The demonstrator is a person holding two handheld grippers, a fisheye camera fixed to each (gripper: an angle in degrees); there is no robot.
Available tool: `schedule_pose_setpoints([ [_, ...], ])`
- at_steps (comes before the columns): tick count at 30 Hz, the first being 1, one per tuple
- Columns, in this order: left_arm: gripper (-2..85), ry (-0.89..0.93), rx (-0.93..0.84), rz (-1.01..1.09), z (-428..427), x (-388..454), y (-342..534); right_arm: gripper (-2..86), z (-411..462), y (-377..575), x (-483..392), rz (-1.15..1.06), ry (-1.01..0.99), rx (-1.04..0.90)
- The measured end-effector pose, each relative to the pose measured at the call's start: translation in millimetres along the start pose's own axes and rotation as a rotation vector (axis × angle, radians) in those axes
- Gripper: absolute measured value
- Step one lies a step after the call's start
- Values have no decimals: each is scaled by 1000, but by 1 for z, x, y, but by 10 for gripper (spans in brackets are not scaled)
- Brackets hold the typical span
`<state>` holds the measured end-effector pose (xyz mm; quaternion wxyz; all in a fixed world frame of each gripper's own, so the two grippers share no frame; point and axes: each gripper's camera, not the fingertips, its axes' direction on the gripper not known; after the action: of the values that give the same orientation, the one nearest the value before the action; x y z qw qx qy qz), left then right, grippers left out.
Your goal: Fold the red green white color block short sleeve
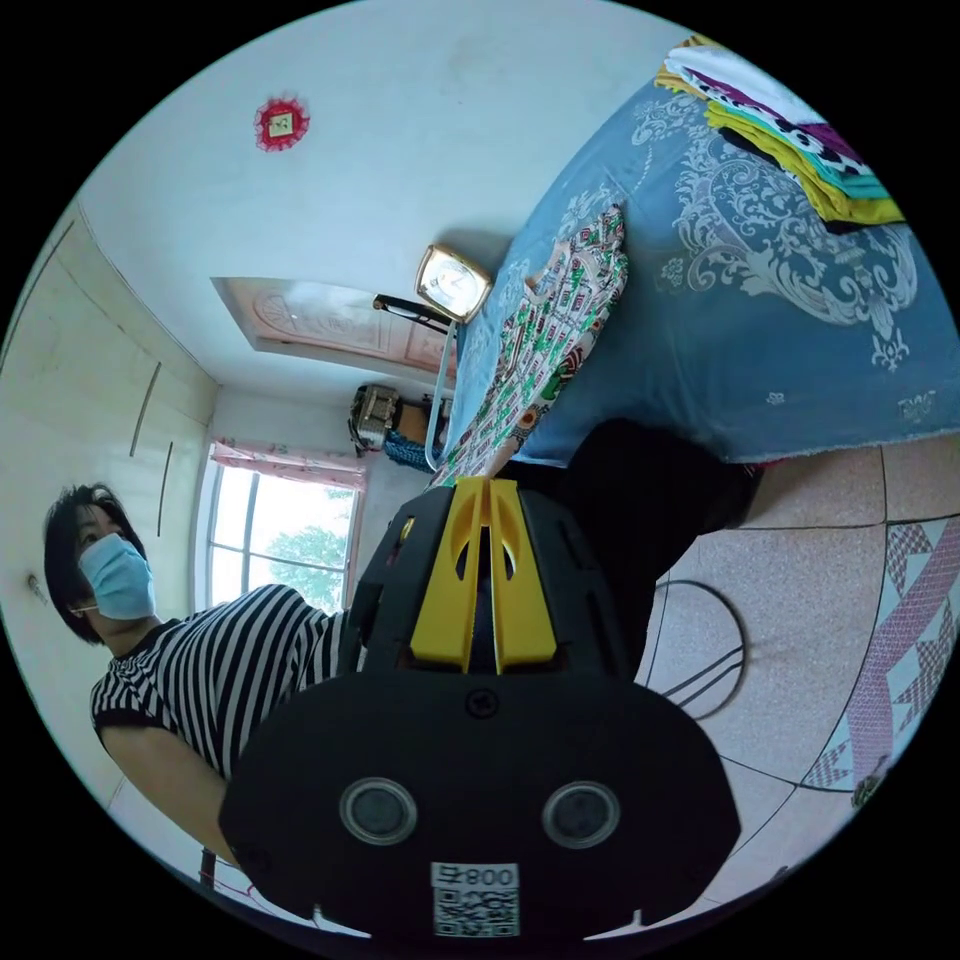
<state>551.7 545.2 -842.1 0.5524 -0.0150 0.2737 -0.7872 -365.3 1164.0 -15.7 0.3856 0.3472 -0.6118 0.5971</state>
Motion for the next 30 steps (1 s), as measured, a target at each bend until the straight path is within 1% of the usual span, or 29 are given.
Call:
schedule_pose_setpoints([
  [8, 26, 9, -33, 3, 16, 13, 27, 5, -15, 12, -1, 21, 11, 10],
  [15, 27, 29, -16, -6, 32, 14, 13, 5, -11, -17, -4, 7, 2, 8],
  [21, 27, 35, -20, 30, 52, 27, -27, 4, -12, -62, -11, -32, -1, 20],
  [30, 26, 36, -34, 119, 92, 55, -129, 5, -7, -163, -21, -96, -10, 42],
])
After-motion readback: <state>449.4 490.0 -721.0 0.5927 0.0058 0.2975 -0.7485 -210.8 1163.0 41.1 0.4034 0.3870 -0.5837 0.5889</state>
